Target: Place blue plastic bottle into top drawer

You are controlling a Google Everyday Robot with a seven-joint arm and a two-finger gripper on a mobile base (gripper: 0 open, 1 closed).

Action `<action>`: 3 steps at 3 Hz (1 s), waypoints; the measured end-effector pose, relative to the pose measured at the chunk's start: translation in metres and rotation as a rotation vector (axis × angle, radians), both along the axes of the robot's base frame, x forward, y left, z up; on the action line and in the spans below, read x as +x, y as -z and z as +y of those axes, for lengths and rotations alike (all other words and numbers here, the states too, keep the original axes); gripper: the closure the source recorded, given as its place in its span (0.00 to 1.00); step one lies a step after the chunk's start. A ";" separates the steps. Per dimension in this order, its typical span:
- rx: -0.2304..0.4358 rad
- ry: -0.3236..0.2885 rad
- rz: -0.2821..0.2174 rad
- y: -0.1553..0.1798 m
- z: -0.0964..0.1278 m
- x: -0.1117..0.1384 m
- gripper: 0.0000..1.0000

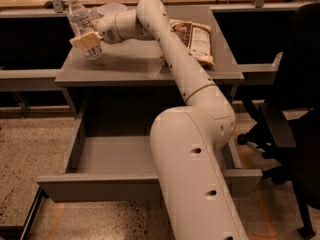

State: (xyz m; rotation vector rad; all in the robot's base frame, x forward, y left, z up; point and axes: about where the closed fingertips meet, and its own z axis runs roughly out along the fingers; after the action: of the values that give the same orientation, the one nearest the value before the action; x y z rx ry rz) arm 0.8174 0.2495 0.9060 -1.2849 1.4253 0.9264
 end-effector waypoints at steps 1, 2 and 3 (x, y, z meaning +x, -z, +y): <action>-0.040 0.055 -0.011 -0.021 -0.039 -0.013 0.88; -0.039 0.126 -0.035 -0.071 -0.104 -0.059 1.00; -0.024 0.127 -0.060 -0.088 -0.140 -0.113 1.00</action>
Offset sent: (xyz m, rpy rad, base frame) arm -0.1398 -0.1379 0.0190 -0.1448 0.0679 -0.1246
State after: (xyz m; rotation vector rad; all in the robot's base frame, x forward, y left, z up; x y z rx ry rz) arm 0.7045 0.1096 0.9941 -1.2150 1.4569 0.7820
